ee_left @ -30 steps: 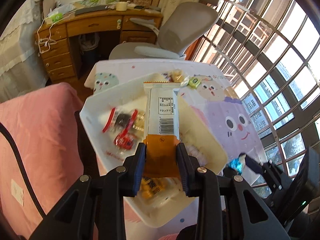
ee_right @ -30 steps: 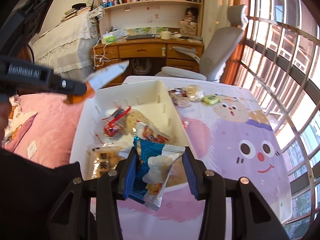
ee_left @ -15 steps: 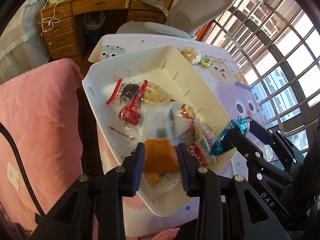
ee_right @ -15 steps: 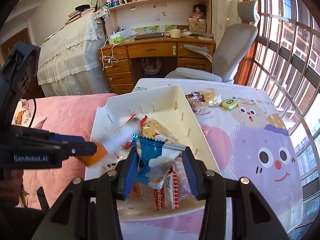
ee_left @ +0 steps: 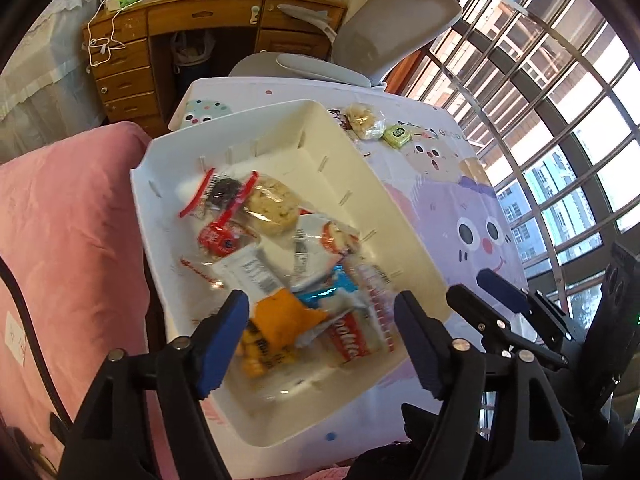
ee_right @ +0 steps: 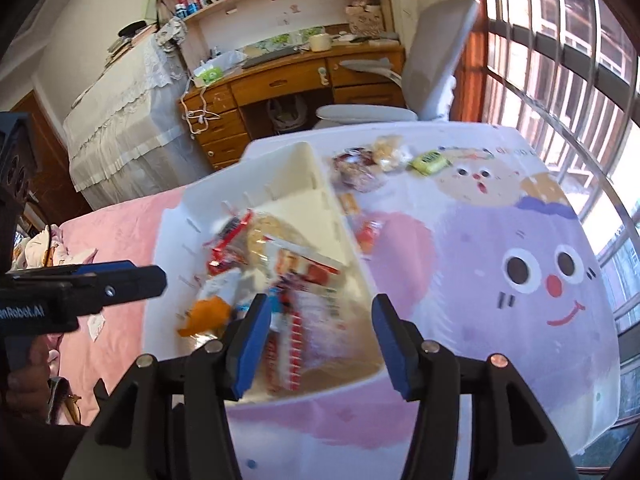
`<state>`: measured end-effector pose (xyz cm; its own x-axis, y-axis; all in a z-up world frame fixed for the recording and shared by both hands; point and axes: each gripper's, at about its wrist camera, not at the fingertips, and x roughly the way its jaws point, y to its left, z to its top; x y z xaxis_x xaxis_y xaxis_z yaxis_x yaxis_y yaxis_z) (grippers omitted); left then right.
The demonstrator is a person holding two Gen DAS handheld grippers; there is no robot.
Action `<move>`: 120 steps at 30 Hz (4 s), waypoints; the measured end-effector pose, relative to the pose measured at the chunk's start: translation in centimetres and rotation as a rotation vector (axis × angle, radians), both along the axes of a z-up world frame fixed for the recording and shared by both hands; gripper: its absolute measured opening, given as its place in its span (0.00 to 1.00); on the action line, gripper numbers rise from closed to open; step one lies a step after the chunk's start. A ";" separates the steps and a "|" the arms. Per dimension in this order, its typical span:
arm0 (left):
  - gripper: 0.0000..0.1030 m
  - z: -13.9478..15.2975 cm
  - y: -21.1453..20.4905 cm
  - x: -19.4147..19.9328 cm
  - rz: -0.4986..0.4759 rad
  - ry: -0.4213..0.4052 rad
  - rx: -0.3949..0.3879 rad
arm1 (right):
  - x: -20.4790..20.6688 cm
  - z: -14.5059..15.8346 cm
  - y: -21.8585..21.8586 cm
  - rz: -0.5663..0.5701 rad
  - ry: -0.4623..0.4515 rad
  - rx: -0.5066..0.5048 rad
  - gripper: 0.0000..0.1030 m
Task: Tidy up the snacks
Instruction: 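Open both grippers to drop the bar and wrapper into the tray, then move both grippers back over the remaining snacks on the tablecloth, then grasp the clear bag of crackers with the left gripper while the right grasps the green pastry pack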
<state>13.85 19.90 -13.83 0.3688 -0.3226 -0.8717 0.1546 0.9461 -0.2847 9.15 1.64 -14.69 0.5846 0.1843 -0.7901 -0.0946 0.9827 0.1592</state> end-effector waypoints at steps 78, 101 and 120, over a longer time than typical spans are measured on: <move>0.78 -4.7 -18.7 30.8 0.173 0.131 0.138 | 26.7 -2.6 -18.9 0.169 -0.074 -0.073 0.88; 0.78 -13.2 -18.9 33.4 0.180 0.188 0.067 | 28.7 -10.9 -12.3 0.351 -0.100 -0.168 0.83; 0.64 -14.5 -19.6 33.5 0.173 0.194 0.035 | 29.3 -12.7 -11.3 0.376 -0.041 -0.216 0.57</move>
<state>47.30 0.34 -28.38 0.2403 -0.2378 -0.9411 -0.0643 0.9635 -0.2598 38.42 -9.66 -27.43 0.5404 0.2236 -0.8112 -0.4542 0.8890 -0.0576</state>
